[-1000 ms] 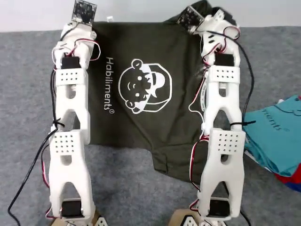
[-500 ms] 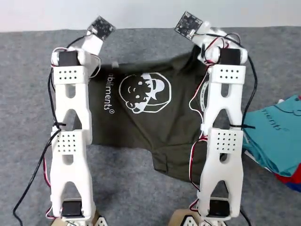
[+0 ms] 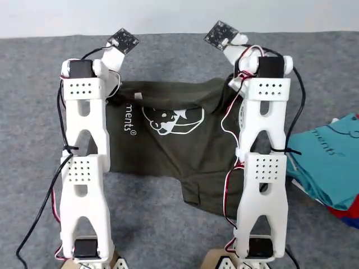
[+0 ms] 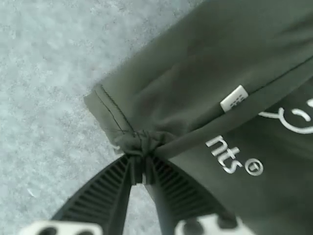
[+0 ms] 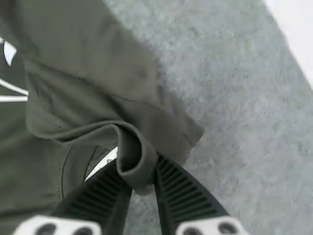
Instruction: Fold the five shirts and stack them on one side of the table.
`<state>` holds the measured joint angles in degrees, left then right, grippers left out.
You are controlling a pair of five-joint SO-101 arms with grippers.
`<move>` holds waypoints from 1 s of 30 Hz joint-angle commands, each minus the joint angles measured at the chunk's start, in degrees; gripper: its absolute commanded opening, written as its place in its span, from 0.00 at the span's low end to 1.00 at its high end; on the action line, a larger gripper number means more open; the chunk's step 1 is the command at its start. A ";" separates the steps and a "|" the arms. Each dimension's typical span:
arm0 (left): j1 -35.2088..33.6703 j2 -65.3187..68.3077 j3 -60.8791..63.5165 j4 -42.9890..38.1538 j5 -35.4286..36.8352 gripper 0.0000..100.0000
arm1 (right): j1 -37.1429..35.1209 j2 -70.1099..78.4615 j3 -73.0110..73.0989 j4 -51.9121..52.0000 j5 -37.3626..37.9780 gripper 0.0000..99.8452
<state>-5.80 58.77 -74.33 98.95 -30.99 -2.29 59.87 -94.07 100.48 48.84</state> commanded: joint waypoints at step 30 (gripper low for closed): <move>-7.30 -36.31 60.44 1.32 -15.47 0.00 | -2.68 -78.81 101.27 1.45 -5.71 0.01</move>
<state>-12.48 26.33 -14.73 98.86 -44.97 -4.40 -12.13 1.67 100.48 43.56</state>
